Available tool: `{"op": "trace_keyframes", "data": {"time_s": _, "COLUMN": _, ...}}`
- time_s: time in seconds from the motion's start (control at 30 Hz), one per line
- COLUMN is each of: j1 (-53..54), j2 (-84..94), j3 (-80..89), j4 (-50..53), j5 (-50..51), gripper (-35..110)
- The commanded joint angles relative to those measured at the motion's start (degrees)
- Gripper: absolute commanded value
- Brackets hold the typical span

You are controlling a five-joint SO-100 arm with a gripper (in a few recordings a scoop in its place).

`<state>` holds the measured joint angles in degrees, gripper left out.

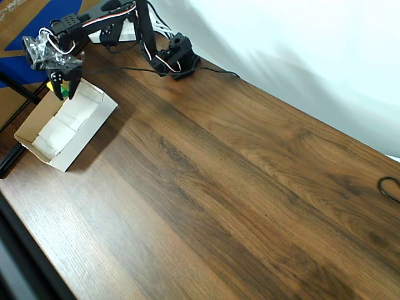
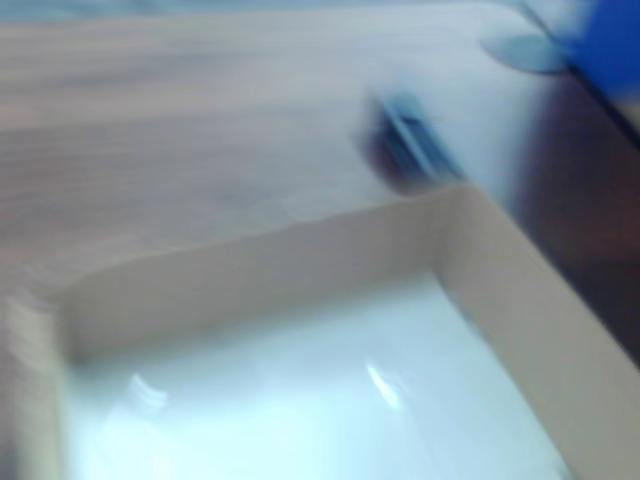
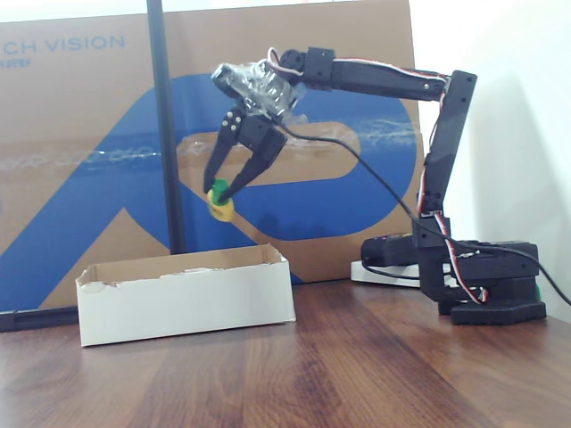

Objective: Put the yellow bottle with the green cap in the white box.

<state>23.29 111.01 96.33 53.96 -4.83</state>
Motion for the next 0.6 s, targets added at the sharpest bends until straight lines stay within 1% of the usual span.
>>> {"op": "trace_keyframes", "data": {"time_s": 0.0, "j1": 2.1, "j2": 1.7, "j3": -0.8, "j4": -1.1, "j5": -1.1, "gripper": 0}}
{"op": "trace_keyframes", "data": {"time_s": 0.17, "j1": 1.7, "j2": 1.3, "j3": -0.8, "j4": -1.1, "j5": -1.5, "gripper": 0}}
{"op": "trace_keyframes", "data": {"time_s": 0.3, "j1": 0.0, "j2": -0.7, "j3": -2.9, "j4": -1.0, "j5": 0.3, "gripper": 0}}
{"op": "trace_keyframes", "data": {"time_s": 0.57, "j1": -1.0, "j2": -13.5, "j3": -18.3, "j4": 1.0, "j5": 2.3, "gripper": 0}}
